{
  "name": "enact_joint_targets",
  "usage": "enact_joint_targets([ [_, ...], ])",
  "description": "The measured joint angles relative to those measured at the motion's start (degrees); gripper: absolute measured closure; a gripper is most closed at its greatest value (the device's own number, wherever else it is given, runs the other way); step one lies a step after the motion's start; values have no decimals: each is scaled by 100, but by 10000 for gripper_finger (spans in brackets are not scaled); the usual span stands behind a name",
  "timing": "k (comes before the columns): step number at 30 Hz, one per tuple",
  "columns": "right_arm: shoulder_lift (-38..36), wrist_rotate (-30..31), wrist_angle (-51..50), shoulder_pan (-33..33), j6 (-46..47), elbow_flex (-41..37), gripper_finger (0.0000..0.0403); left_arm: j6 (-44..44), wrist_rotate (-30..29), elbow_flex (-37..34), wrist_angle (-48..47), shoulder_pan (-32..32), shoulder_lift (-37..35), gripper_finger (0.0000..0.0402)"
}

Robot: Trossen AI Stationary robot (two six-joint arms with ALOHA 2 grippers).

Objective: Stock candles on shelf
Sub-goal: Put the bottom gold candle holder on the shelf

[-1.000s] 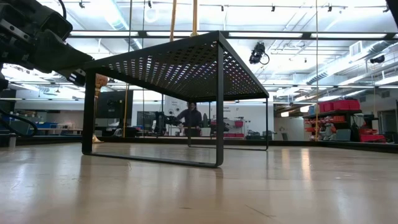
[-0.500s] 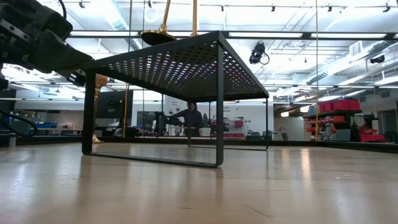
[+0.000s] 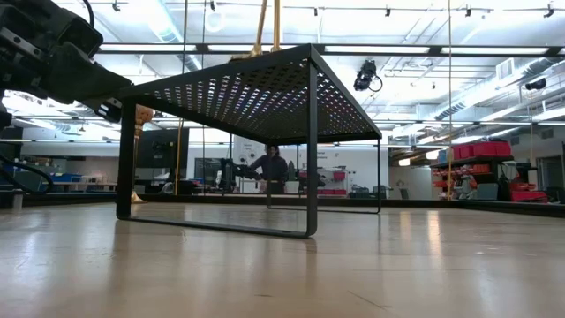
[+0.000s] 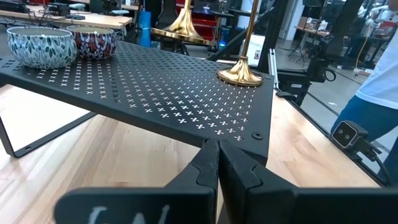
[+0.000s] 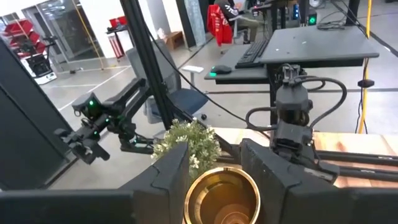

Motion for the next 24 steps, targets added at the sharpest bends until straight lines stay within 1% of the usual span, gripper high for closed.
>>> enact_joint_targets([
  [12,0,-3,-109,15,-57,0,266,0,2,1,0,0,2,387],
  [15,36,6,-175,80,-190,0,266,0,2,2,0,2,2,387],
  [24,214,4,-331,263,-202,0,266,0,2,2,1,0,1,387],
])
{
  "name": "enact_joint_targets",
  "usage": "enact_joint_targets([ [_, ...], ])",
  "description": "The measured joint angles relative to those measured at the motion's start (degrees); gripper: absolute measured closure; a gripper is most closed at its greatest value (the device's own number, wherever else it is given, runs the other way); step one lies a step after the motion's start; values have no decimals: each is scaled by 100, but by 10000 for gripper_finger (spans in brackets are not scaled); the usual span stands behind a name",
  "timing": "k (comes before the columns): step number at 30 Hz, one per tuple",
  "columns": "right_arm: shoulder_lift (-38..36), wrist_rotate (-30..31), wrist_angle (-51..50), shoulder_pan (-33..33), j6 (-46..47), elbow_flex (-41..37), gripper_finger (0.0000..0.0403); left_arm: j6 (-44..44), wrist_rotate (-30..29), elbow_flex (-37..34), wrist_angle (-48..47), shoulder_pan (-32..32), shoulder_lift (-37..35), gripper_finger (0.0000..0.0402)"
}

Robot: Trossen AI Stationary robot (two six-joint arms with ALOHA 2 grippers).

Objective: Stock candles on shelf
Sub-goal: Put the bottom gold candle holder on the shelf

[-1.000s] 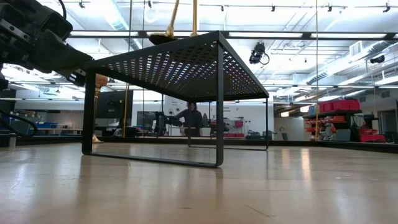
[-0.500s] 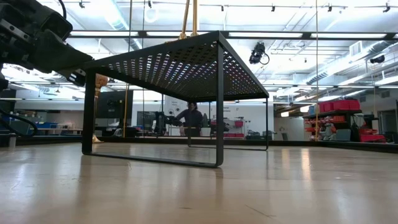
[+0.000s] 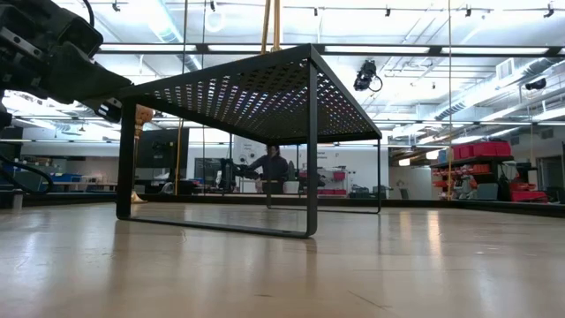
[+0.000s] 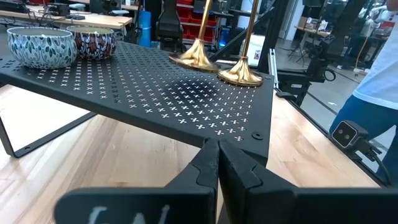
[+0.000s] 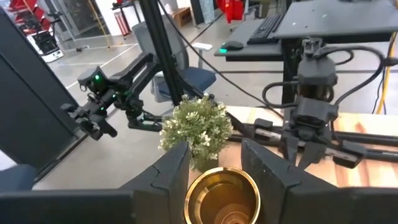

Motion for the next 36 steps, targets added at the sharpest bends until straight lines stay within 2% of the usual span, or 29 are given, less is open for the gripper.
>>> enact_joint_targets([
  [36,90,0,165,45,66,-202,266,0,0,-2,1,0,-1,387],
])
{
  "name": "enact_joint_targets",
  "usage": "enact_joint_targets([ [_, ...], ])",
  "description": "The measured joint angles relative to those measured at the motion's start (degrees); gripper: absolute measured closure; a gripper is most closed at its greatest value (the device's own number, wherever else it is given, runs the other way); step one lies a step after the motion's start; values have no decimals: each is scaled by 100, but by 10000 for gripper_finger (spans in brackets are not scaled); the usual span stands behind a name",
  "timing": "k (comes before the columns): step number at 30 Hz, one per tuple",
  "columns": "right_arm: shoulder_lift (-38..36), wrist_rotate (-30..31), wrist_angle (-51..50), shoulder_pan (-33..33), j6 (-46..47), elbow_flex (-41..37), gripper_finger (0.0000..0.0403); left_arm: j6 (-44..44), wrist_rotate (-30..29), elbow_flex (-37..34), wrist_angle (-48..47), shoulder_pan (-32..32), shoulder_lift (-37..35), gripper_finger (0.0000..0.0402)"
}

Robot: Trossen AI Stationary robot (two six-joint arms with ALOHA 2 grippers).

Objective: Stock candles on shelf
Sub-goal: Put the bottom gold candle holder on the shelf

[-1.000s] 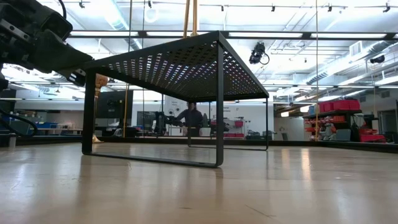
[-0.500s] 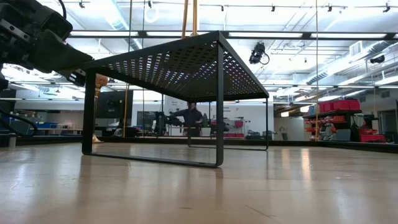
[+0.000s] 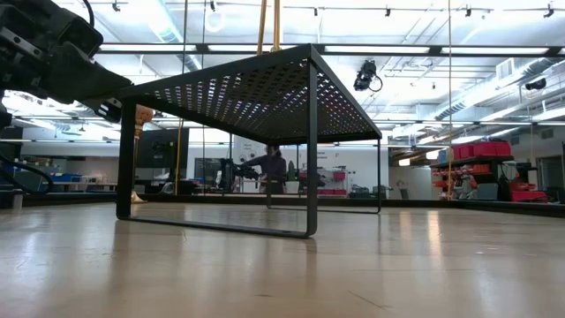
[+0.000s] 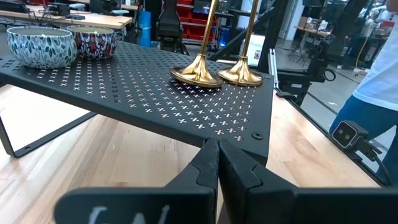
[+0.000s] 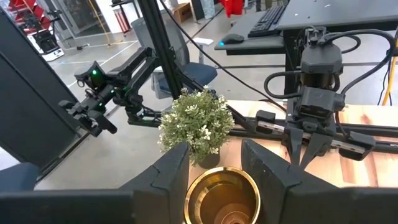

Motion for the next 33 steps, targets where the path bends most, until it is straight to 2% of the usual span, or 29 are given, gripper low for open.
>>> enact_joint_targets([
  [8,0,0,-9,-1,0,-1,259,0,-1,1,-1,0,1,387],
  [15,0,13,-44,-6,158,-12,215,0,0,2,-1,1,0,387],
  [22,0,350,-106,-8,153,-12,173,0,0,2,-2,2,0,387],
  [33,-252,347,-228,-12,115,-12,141,0,-2,2,0,2,2,387],
])
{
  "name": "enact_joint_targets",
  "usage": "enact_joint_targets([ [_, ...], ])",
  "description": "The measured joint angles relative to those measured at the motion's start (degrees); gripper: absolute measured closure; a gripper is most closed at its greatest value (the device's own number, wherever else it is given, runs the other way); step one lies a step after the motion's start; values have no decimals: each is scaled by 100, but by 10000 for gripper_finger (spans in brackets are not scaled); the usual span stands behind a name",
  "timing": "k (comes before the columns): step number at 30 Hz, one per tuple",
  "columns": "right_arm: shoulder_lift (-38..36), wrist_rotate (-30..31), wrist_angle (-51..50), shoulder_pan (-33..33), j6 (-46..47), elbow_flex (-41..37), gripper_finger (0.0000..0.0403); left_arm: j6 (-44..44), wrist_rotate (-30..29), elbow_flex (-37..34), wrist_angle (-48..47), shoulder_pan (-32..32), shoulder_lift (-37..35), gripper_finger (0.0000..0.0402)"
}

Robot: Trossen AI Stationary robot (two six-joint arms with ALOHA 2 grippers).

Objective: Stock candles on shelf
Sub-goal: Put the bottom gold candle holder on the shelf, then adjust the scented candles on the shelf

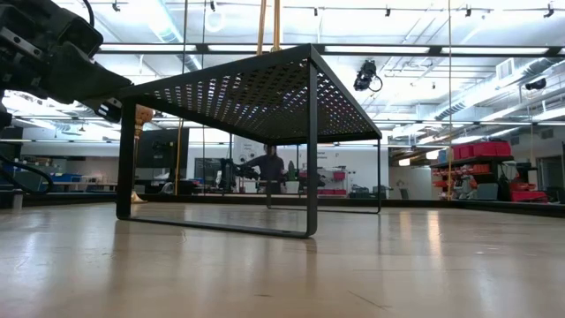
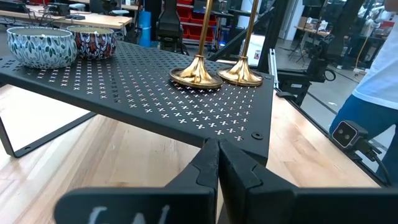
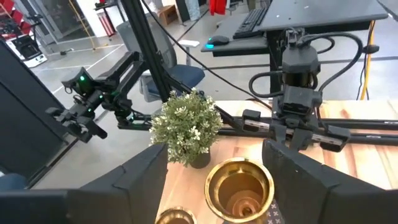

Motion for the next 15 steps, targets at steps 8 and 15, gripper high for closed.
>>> enact_joint_targets([
  [8,-402,-2,-134,2,-178,-139,135,0,2,0,-2,-1,-1,387],
  [15,-1254,437,513,2,-198,-1346,135,0,1,0,-2,-2,0,387],
])
